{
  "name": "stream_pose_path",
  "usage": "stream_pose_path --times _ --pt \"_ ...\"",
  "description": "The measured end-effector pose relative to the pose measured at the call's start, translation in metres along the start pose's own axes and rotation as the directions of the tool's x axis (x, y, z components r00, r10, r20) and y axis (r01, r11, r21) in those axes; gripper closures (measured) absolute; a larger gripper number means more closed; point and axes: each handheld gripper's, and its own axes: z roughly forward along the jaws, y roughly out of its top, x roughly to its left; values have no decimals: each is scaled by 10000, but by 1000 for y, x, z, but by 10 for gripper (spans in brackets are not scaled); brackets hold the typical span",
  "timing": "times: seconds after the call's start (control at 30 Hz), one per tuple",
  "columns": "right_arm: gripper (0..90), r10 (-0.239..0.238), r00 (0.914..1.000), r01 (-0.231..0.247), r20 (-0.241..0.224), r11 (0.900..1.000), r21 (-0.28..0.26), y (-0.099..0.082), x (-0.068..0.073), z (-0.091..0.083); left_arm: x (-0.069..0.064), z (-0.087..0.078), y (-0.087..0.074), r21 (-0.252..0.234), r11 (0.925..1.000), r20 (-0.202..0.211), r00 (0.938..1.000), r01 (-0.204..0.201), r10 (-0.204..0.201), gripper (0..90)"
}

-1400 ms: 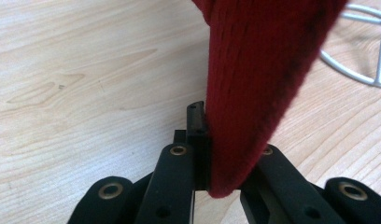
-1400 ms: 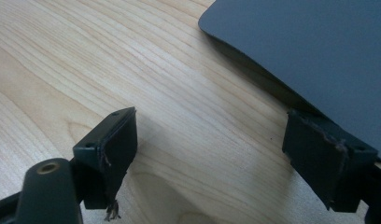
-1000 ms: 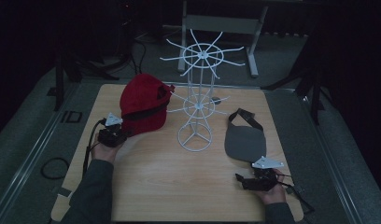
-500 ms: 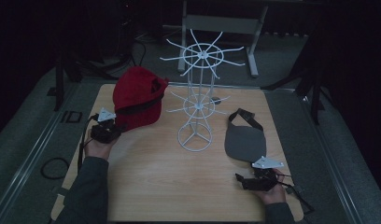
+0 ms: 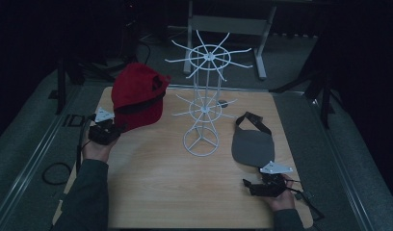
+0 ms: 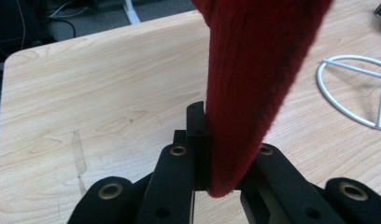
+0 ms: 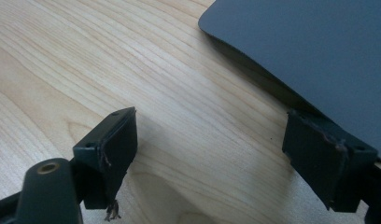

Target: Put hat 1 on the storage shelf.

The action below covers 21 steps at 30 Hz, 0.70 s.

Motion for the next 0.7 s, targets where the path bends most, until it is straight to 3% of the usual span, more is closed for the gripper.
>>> stream_pose_path --times 0.7 --pt "177 -8 10000 8 4 10000 -4 0 0 0 4 -18 20 -324 9994 -106 9999 -123 119 859"
